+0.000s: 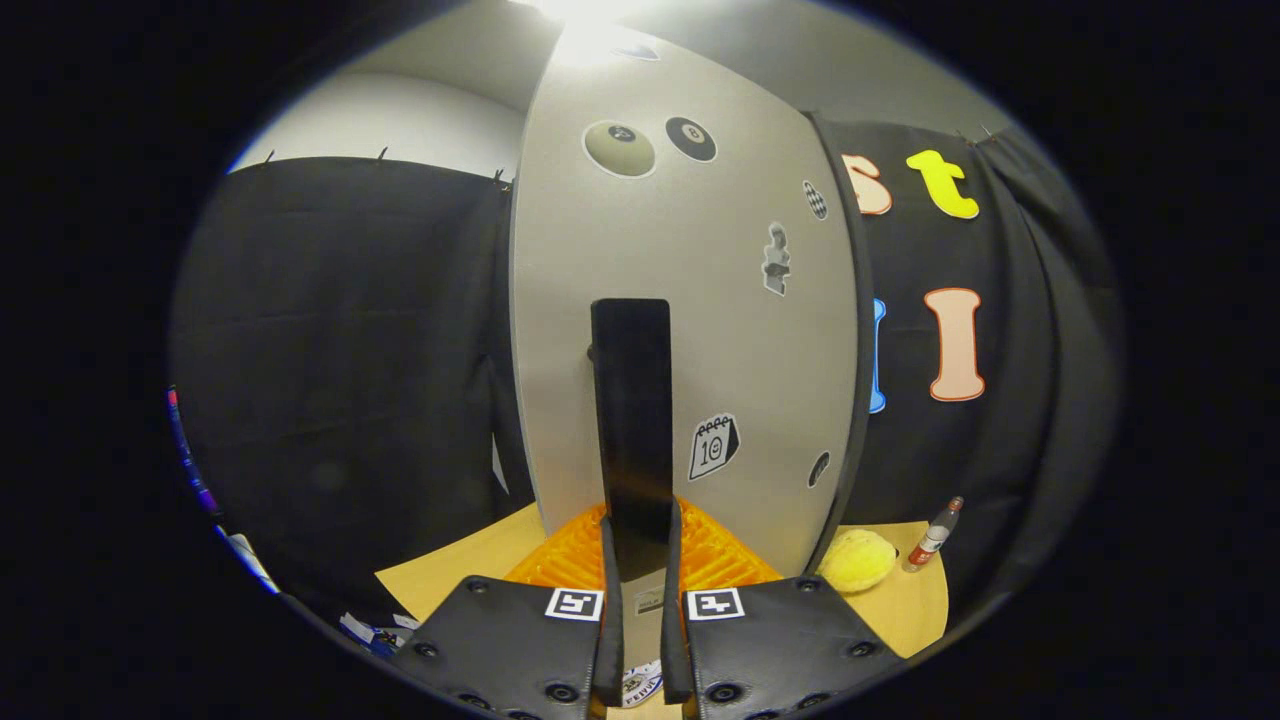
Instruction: Open the shoe cabinet door, grab the shoes and put them into the shoe cabinet, then close the shoe cabinet door.
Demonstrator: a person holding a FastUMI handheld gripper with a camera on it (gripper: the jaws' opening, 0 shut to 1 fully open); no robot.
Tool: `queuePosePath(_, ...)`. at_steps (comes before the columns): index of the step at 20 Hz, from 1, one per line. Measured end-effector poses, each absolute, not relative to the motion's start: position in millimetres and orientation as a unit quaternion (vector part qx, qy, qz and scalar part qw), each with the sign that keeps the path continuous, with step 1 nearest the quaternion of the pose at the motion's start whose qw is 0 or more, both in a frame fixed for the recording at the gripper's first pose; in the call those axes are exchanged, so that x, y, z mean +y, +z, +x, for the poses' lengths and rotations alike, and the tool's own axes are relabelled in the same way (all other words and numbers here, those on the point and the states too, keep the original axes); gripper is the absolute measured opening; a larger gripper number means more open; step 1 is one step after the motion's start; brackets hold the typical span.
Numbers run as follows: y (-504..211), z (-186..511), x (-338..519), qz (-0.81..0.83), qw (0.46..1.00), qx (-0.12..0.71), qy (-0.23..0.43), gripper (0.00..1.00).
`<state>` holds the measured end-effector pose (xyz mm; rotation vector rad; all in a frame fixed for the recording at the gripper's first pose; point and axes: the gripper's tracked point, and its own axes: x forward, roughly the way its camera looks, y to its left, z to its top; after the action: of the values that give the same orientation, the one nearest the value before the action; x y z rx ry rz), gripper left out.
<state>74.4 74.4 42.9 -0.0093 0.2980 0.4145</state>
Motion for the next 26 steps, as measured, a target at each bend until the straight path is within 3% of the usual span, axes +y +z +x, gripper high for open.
queuePosePath(7, 50.3, 64.2, 16.6, 0.028, 0.963, 0.168, 0.207, 0.17)
queuePosePath(11, 55.1, 42.4, -14.0, 0.013, 0.967, 0.166, 0.194, 0.24)
queuePosePath(22, 59.0, 37.9, -115.4, -0.009, 0.986, 0.152, 0.061, 0.29)
queuePosePath(25, 51.5, 37.3, -115.7, -0.012, 0.986, 0.158, 0.053, 0.37)
queuePosePath(26, 54.5, 36.5, -122.1, -0.023, 0.987, 0.152, 0.037, 0.47)
